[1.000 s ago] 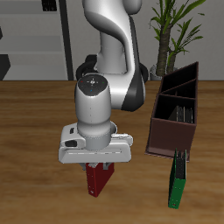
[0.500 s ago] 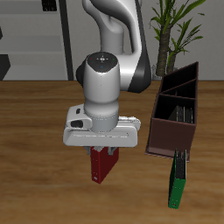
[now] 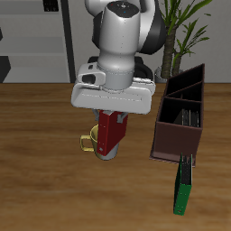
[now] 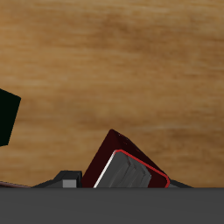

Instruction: Place the left yellow book into the left desk caddy's right compartment and place the right yellow book into the left desk caddy's right compartment and place the red book into the left desk caddy's left compartment

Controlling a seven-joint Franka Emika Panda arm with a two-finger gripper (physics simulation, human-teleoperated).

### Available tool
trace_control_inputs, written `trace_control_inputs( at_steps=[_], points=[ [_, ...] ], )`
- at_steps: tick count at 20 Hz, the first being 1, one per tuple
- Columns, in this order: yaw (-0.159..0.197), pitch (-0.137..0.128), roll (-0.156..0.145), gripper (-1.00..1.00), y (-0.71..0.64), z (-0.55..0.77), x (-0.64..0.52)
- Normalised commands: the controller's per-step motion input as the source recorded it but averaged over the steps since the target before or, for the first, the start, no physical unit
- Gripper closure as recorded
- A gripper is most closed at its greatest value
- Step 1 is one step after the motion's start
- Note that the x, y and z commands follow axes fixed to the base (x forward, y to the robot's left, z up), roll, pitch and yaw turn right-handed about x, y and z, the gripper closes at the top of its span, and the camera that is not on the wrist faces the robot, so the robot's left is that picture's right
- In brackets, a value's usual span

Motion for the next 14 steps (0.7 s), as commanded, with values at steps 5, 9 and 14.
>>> trace_control_inputs(
  at_steps=[5, 9, 14],
  points=[
    [-0.028, 0.001, -0.064, 1.0, 0.11, 0.38, -0.38],
    [-0.064, -0.033, -0.111, 1.0, 0.03, 0.25, -0.49],
    [-0.071, -0.054, -0.04, 1.0, 0.28, 0.17, -0.64]
  ],
)
